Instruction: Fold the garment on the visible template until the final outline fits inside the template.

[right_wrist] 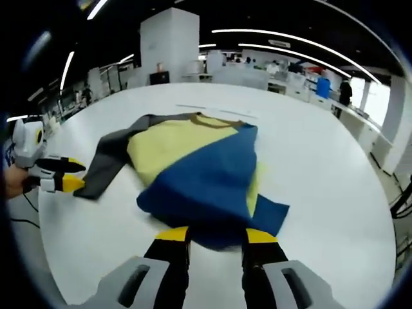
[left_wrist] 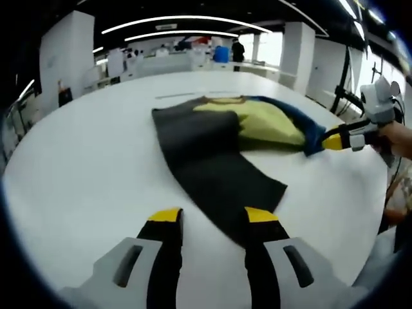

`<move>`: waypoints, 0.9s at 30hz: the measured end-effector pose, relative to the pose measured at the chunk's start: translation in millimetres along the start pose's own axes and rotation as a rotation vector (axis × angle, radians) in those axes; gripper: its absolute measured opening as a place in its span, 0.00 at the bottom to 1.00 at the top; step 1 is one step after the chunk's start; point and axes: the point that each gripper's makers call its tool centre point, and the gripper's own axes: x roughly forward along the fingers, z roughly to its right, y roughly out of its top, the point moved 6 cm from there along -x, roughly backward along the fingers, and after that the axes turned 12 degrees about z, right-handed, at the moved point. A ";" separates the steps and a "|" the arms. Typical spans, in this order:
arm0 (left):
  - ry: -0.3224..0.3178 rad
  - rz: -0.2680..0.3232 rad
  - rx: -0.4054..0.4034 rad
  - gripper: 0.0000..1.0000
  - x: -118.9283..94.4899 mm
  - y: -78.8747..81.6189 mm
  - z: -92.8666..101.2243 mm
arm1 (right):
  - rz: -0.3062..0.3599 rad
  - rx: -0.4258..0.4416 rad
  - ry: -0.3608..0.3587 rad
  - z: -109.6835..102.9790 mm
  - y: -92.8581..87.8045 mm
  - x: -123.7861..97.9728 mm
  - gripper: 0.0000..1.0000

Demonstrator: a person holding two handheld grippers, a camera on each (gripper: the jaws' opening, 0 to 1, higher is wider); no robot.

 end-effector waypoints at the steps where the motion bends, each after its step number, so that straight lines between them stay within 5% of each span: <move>1: 0.000 0.009 0.005 0.33 -0.3 0.6 0.8 | 0.003 0.005 -0.016 2.5 -0.2 0.1 0.27; 12: 0.034 0.006 0.019 0.31 -0.1 1.0 0.7 | -0.021 0.077 -0.100 24.8 -8.2 -0.2 0.35; 20: 0.042 -0.014 0.014 0.27 1.3 1.8 -2.4 | -0.017 0.164 -0.120 36.6 -12.6 2.6 0.20; 24: 0.028 -0.034 -0.027 0.03 1.4 0.1 -0.4 | -0.005 0.174 -0.105 37.1 -11.1 3.4 0.02; 27: 0.029 -0.027 -0.050 0.00 3.1 -0.4 0.5 | 0.004 0.159 -0.104 38.0 -9.6 4.3 0.00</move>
